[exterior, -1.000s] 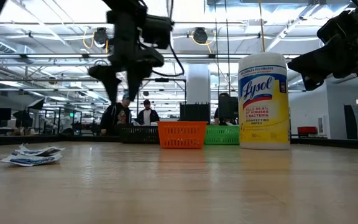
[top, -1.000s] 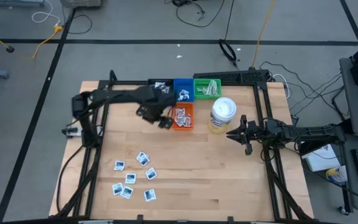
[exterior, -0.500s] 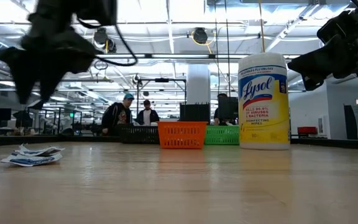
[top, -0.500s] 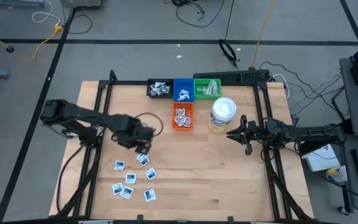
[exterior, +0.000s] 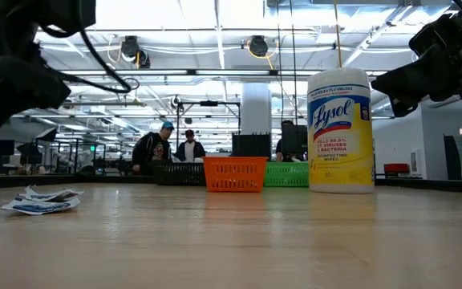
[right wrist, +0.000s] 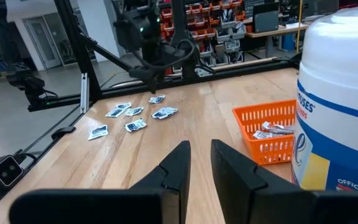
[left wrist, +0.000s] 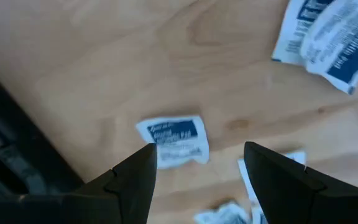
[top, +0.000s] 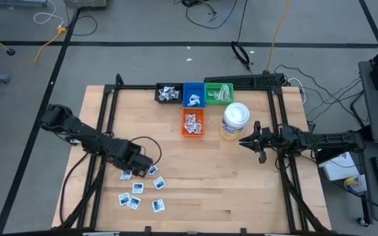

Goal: Pick & Place First Aid Supplies
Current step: Put the blue alcohol pad into the blue bin

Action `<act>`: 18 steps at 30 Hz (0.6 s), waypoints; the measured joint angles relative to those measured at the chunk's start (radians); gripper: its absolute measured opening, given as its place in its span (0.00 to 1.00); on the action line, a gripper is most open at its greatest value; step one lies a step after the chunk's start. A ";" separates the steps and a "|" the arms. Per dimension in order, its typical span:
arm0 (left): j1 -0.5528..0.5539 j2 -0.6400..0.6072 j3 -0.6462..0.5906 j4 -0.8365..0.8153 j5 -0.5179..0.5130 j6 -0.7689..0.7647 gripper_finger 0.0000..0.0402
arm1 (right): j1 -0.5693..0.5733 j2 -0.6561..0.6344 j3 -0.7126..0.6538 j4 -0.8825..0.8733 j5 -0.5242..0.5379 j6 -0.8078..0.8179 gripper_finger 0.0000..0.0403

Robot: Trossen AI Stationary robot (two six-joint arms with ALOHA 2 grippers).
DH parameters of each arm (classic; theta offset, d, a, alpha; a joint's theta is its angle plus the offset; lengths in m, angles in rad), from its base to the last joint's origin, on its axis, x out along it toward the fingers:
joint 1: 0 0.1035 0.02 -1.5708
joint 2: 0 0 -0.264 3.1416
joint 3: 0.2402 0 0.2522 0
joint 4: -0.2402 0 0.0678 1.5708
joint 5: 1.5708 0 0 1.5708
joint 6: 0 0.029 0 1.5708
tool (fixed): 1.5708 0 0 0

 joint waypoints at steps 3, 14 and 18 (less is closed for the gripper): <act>-0.032 0.022 -0.023 0.050 0.001 -0.031 0.61 | 0.000 0.000 0.000 0.000 0.000 0.000 0.15; -0.128 0.162 -0.037 0.083 -0.004 -0.129 0.56 | 0.000 0.000 0.000 0.000 0.000 0.000 0.15; -0.148 0.208 -0.030 0.090 -0.009 -0.120 0.52 | 0.000 0.000 0.000 0.000 0.000 0.000 0.15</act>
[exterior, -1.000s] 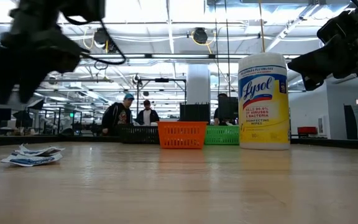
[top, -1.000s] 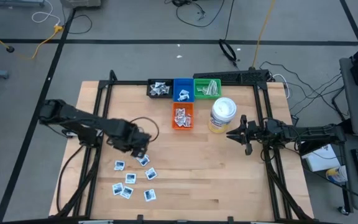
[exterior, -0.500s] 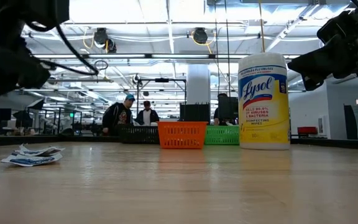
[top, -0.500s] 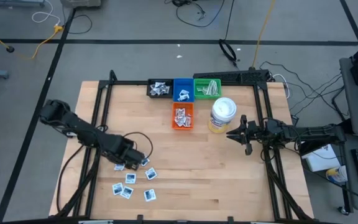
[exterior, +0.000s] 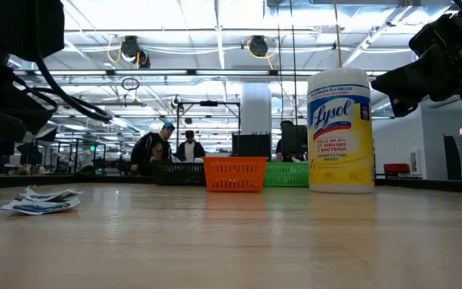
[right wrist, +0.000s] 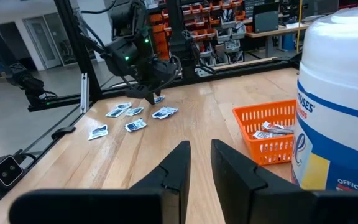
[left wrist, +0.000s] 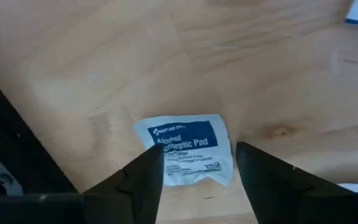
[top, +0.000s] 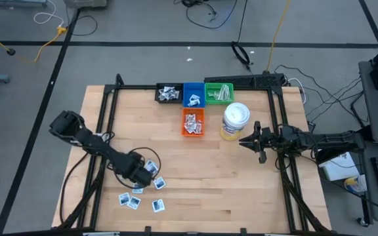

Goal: Pick & Place First Aid Supplies
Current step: Put the blue alcohol pad into the blue bin

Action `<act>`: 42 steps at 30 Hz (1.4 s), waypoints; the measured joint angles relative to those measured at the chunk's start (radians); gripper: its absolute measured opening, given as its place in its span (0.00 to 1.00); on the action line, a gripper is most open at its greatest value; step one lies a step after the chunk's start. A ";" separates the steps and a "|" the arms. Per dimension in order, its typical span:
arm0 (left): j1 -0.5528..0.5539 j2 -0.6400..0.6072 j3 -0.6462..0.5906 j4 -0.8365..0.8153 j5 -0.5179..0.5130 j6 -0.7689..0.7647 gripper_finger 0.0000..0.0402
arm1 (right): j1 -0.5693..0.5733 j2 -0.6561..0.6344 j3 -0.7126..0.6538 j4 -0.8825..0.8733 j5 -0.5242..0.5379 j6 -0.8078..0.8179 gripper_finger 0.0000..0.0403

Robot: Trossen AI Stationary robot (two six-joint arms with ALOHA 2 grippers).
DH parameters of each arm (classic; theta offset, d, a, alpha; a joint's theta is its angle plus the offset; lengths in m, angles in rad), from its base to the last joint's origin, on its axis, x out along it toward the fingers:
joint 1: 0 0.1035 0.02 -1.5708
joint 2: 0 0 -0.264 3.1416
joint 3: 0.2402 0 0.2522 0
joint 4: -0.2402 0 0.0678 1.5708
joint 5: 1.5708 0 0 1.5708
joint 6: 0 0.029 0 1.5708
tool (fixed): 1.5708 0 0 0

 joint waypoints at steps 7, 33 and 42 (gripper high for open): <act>-0.004 0.028 -0.001 0.050 0.011 0.052 0.32 | 0.000 0.000 0.000 0.000 0.000 0.000 0.15; 0.026 -0.125 0.091 -0.116 -0.082 0.114 0.00 | 0.000 0.000 0.000 0.000 0.000 0.000 0.15; 0.058 -0.244 0.175 -0.309 -0.123 0.155 0.00 | 0.000 0.000 0.000 0.000 0.000 0.000 0.15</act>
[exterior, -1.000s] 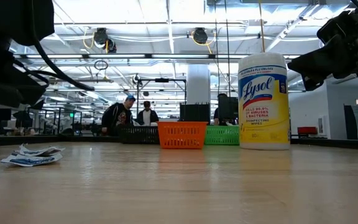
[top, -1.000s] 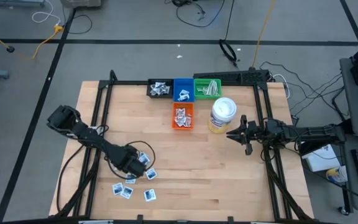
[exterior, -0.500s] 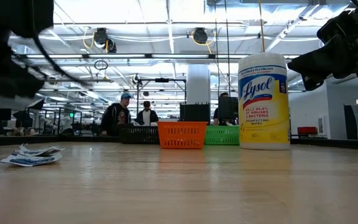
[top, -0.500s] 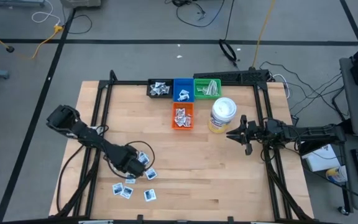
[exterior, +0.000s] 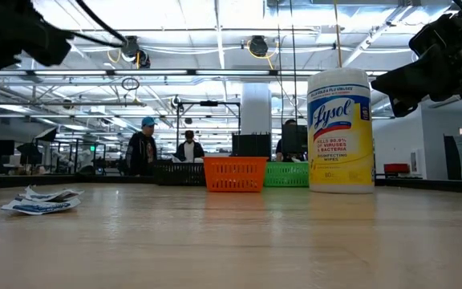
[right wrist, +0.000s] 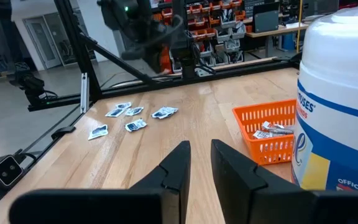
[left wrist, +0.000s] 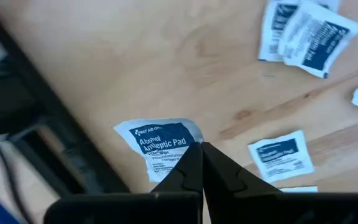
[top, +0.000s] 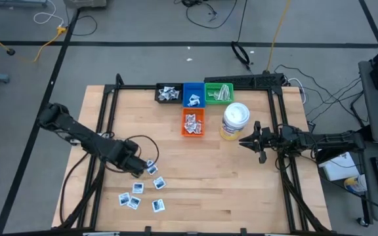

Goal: Pick & Place First Aid Supplies
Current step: Put the blue alcohol pad into the blue bin

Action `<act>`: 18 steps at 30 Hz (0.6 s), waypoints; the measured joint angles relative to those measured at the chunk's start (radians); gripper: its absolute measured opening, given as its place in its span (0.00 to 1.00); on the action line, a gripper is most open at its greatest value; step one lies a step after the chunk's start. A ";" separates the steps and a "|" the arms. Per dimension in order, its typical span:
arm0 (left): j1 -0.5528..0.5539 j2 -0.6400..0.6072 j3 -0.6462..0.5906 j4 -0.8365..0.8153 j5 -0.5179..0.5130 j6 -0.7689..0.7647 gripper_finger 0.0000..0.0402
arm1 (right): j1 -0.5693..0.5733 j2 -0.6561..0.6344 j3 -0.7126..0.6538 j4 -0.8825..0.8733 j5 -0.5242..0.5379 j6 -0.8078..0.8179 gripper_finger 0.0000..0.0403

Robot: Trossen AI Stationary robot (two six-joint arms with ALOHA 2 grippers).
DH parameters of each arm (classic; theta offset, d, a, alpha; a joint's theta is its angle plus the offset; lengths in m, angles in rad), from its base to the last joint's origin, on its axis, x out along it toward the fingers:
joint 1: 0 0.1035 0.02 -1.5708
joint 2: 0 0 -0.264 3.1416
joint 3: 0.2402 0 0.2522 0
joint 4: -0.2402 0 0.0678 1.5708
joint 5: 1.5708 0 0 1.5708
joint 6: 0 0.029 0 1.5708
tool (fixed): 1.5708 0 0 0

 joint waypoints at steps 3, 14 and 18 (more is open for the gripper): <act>0.016 -0.025 0.031 -0.069 -0.013 0.016 0.00 | 0.000 0.000 0.000 0.000 0.000 0.000 0.15; 0.226 0.002 0.057 0.036 -0.022 0.266 0.00 | 0.000 0.000 0.000 0.000 0.000 0.000 0.15; 0.378 0.017 0.057 0.099 -0.013 0.408 0.00 | 0.000 0.000 0.000 0.000 0.000 0.000 0.15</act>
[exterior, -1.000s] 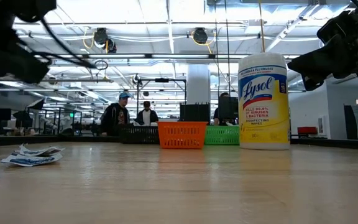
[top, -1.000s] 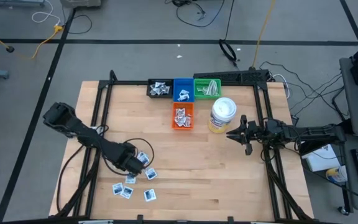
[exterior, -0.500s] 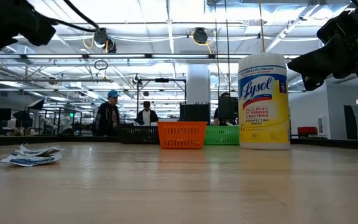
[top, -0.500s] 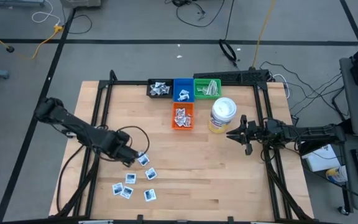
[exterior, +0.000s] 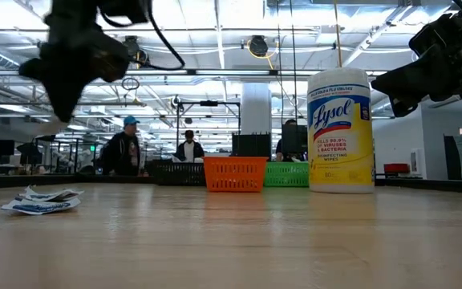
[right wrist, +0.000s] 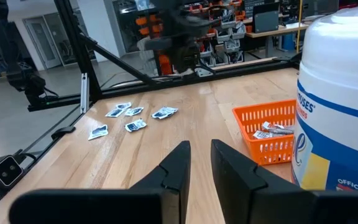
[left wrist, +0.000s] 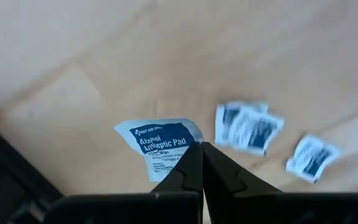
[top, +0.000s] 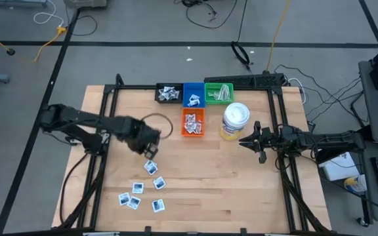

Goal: Pick & Place First Aid Supplies
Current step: Put the blue alcohol pad into the blue bin

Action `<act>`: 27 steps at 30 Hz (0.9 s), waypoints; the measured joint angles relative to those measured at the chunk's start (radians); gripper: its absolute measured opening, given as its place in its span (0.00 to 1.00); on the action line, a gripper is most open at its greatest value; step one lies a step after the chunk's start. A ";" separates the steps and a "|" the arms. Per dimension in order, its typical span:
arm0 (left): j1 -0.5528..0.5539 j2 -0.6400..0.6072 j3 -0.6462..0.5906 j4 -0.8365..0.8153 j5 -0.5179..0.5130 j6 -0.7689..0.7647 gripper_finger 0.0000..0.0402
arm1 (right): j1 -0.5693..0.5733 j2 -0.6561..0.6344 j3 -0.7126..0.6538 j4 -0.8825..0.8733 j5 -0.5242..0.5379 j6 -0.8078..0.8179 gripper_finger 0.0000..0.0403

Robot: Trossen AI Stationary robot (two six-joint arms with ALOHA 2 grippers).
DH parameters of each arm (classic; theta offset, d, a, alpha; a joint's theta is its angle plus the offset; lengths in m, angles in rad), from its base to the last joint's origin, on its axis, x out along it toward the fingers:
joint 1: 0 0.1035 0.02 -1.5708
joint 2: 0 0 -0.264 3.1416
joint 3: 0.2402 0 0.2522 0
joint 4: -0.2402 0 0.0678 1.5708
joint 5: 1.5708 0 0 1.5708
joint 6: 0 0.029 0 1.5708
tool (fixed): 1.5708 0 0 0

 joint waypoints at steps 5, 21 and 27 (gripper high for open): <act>0.215 -0.001 0.000 0.021 0.016 0.168 0.00 | 0.000 0.000 0.000 0.000 0.000 0.000 0.15; 0.686 0.102 0.070 0.009 0.018 0.609 0.00 | 0.000 0.000 0.000 0.000 0.000 0.000 0.15; 0.720 0.355 0.358 -0.014 0.018 0.746 0.00 | 0.000 0.000 0.000 0.000 0.000 0.000 0.15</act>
